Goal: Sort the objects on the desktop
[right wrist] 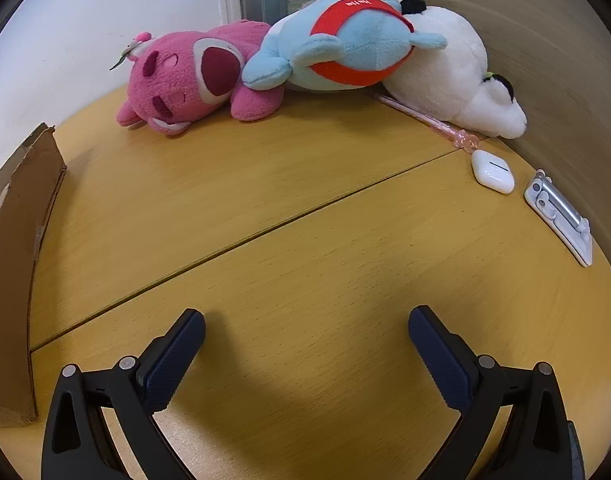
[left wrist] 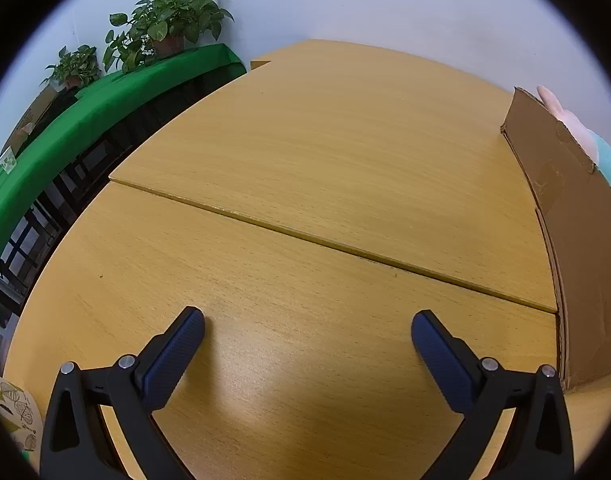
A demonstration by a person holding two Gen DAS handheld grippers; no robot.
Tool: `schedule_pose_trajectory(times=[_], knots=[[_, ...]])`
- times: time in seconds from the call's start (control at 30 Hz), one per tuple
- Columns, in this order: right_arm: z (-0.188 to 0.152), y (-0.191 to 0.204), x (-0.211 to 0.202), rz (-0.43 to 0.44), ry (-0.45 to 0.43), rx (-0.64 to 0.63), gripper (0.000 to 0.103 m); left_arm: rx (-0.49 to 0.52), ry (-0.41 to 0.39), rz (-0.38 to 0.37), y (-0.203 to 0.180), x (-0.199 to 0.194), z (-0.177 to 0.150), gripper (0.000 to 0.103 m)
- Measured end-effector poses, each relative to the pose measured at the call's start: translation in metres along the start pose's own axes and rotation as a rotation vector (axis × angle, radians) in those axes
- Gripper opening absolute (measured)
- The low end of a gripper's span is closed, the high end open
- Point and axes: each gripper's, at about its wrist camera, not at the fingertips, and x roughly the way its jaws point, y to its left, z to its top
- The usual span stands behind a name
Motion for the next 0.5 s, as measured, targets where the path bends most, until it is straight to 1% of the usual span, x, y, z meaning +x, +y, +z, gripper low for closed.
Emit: schedule_pose_trajectory(times=[0.5], knots=[[0.0003, 0.0003, 0.0011, -0.001, -0.001, 0.000, 0.103, 0.000, 0.001, 0.002, -0.0017, -0.0005, 0.0029, 0.103]])
